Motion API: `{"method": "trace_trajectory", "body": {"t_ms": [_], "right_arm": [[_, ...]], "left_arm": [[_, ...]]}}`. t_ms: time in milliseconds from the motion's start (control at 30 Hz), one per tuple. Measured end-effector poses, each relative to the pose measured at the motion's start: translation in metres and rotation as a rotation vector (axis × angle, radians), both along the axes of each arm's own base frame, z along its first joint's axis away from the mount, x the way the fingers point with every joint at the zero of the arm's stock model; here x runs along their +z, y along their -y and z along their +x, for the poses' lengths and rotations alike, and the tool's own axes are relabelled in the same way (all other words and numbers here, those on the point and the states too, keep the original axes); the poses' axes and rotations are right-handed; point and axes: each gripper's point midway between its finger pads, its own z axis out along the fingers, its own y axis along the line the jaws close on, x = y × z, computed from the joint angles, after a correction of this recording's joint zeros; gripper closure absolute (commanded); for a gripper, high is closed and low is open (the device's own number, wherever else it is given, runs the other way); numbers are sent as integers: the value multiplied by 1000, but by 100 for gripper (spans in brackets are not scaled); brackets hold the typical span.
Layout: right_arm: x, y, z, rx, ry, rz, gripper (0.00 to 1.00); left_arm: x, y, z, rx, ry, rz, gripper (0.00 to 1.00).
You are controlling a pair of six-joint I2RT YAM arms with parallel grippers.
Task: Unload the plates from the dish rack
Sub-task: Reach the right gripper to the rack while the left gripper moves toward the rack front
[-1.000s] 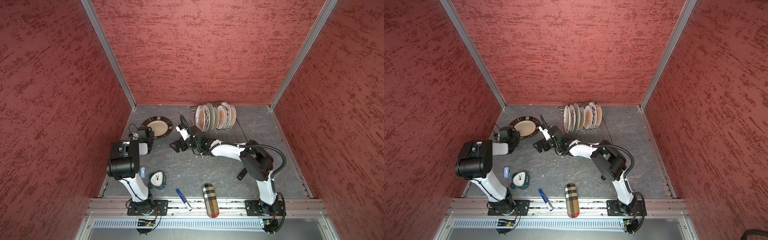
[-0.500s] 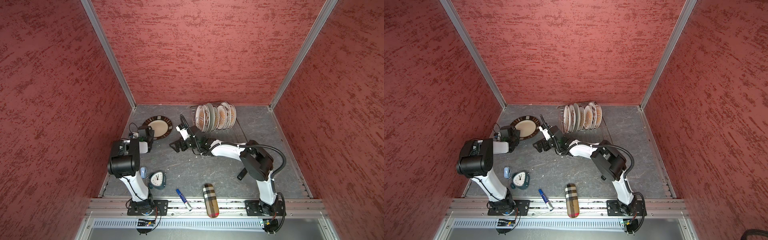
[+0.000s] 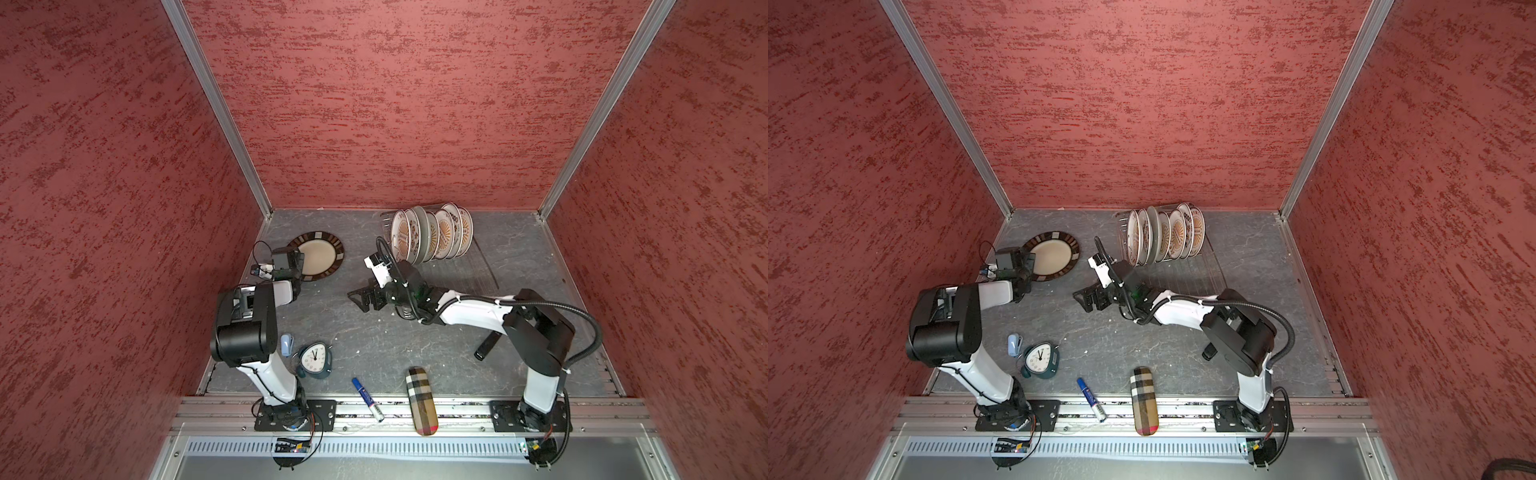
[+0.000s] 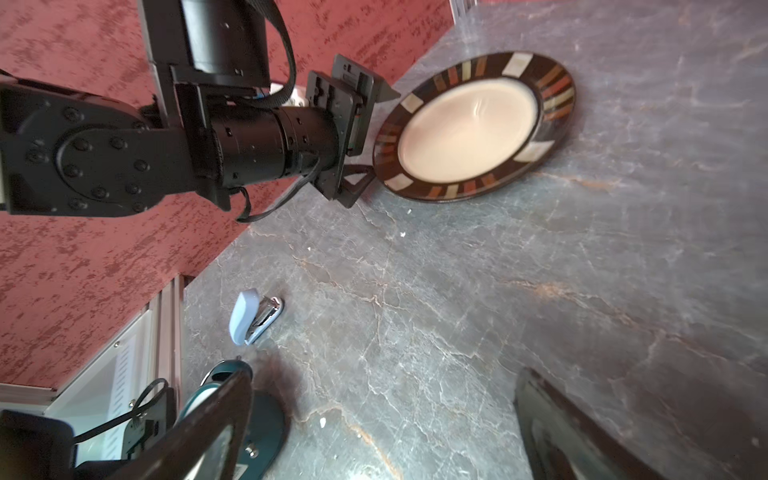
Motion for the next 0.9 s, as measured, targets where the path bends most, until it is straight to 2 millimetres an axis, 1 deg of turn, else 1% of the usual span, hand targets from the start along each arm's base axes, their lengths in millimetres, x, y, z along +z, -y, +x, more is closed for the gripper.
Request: {"method": "trace_trajectory", "body": {"t_ms": [100, 167, 267, 400, 500, 600, 700, 767, 833, 900], "right_arm": [[20, 5, 0, -9, 43, 25, 1], [29, 7, -4, 3, 65, 39, 1], [35, 6, -9, 44, 82, 51, 1], [35, 4, -16, 88, 90, 53, 1], [36, 5, -16, 93, 107, 44, 1], [47, 12, -18, 81, 143, 43, 1], [69, 31, -26, 52, 191, 78, 1], [86, 52, -34, 18, 250, 118, 1], [99, 80, -46, -23, 316, 161, 1], [108, 100, -48, -75, 352, 167, 1]], "left_arm": [[11, -2, -5, 11, 15, 11, 3], [14, -2, -9, 15, 22, 16, 3], [15, -1, -19, 21, 21, 18, 3], [19, -1, -30, 30, 16, 23, 2], [32, -2, -40, 57, 18, 37, 2], [52, -1, -43, 61, 60, 48, 1], [70, 3, -51, 56, 82, 50, 1], [76, 8, -56, 48, 81, 56, 1], [83, 17, -59, 20, 87, 66, 1], [94, 28, -60, -17, 120, 80, 1]]}}
